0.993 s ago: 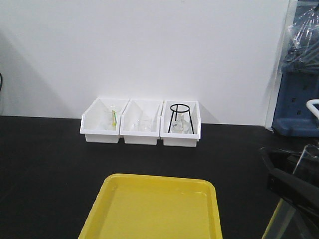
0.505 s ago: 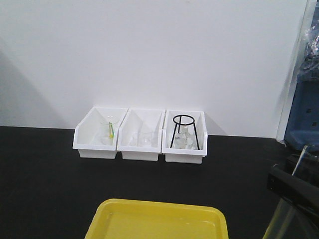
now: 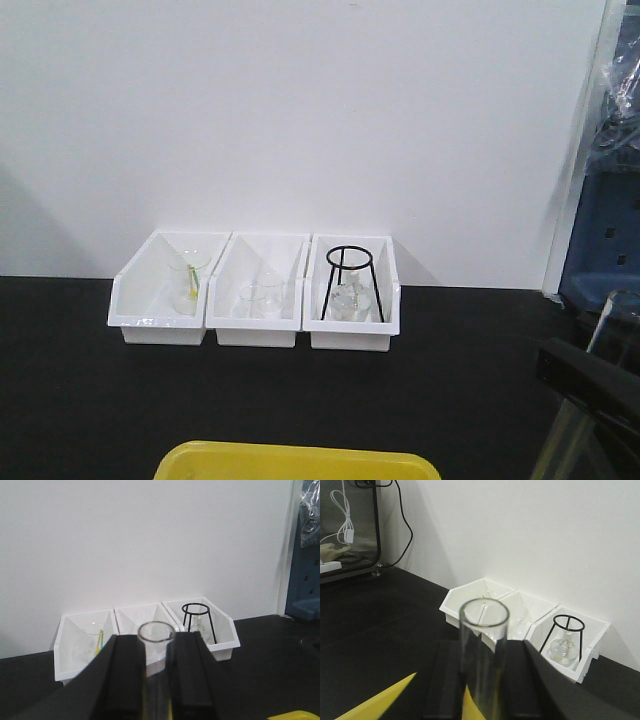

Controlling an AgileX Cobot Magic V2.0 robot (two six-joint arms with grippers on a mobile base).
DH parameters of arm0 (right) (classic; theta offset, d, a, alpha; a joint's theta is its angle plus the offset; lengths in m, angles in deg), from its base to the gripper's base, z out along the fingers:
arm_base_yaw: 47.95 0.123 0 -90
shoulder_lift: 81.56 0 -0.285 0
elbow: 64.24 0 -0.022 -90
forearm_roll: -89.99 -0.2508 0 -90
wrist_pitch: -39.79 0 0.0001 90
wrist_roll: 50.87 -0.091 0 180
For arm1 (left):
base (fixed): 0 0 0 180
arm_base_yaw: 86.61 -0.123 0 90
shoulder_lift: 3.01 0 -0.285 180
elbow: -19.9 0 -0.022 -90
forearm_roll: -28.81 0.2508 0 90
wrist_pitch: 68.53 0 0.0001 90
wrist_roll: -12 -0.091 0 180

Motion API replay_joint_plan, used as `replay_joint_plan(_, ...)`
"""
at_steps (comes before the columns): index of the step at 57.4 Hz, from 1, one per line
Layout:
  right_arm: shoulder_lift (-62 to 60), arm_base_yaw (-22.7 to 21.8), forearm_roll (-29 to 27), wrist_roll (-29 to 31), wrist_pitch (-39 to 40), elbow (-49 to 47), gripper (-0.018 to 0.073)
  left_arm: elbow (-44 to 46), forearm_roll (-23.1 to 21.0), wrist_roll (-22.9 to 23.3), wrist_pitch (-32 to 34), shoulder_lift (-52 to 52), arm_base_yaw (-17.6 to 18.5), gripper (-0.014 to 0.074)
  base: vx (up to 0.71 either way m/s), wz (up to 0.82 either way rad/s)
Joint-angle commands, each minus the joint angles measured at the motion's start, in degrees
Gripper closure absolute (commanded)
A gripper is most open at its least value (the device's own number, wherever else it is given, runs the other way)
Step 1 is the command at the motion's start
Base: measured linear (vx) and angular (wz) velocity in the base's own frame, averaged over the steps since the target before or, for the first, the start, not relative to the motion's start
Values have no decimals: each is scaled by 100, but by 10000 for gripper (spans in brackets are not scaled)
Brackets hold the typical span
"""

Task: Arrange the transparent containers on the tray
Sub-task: 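Drive the base past the sink to the yellow tray, then lower both held test tubes down into the yellow tray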

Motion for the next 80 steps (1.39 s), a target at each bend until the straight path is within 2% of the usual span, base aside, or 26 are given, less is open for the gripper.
replay_joint_plan(1,-7,-36,-58,27,389,-163,477,217,-37,55,474,-22,34,486,8,-11)
replay_joint_plan(53,-7,-14,-75,21,477,-163,477,217,-37,55,538,-22,34,486,2,-3)
replay_joint_plan(63,163,-14,-483,-193,521,-163,477,217,-37,55,555,154,34,486,0,0)
replay_joint_plan(73,1025,-14,-899,-427,514,-163,477,225,-37,69,674,833,45,481,0,0)
replay_joint_plan(80,1883,-14,-1210,-427,509,-163,477,225,-62,69,865,1456,326,479,0,0)
